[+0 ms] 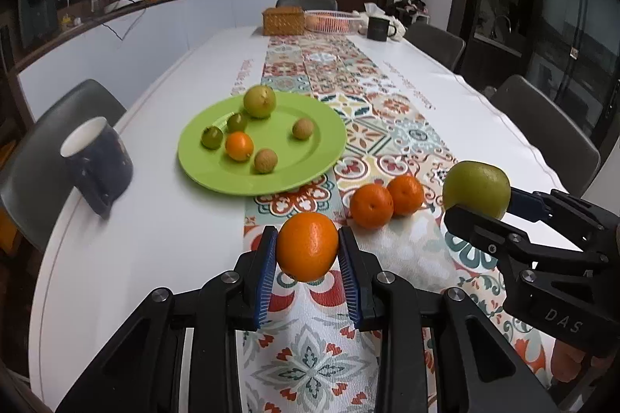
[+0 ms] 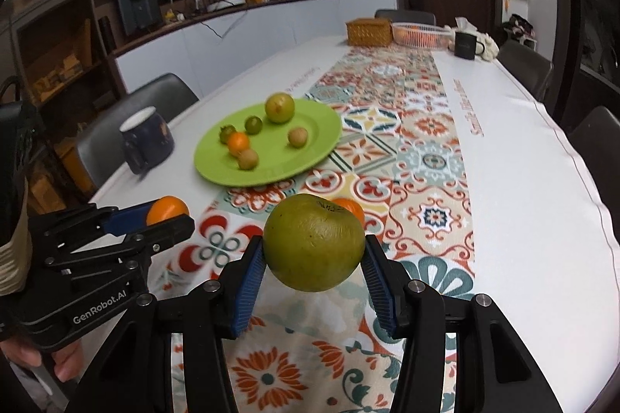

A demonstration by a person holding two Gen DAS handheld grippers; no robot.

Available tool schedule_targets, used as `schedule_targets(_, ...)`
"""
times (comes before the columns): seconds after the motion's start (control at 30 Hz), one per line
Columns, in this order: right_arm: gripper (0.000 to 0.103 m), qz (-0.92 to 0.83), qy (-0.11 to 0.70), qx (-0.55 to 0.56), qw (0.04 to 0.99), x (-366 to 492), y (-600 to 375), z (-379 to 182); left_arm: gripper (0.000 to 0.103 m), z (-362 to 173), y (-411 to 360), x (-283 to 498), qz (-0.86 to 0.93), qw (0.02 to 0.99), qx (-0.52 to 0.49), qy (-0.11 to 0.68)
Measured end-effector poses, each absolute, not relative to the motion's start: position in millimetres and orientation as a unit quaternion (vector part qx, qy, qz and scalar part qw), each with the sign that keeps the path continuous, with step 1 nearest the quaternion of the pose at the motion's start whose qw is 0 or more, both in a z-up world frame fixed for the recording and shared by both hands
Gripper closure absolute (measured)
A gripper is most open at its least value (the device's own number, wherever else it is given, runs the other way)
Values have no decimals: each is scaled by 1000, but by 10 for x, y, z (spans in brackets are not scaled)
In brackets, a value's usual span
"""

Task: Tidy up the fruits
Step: 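Carry the tangerine and pear to the green plate and open both tools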

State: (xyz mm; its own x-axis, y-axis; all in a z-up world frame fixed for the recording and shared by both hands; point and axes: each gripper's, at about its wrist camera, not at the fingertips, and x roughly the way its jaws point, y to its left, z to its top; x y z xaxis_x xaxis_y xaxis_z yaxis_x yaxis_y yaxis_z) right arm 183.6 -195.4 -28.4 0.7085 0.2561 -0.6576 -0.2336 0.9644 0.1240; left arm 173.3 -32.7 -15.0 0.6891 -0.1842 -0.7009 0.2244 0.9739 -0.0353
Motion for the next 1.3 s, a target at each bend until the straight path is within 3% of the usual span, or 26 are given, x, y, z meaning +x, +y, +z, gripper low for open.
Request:
schedule_targets(0.73, 52, 180, 307, 2, 935, 2431, -1695, 301, 72, 425, -130, 2174, -92, 941, 24, 324)
schedule_targets(1.3, 52, 197, 334, -23, 921, 3363, -1430, 344, 72, 361, 56, 3047, -98, 928, 7, 360)
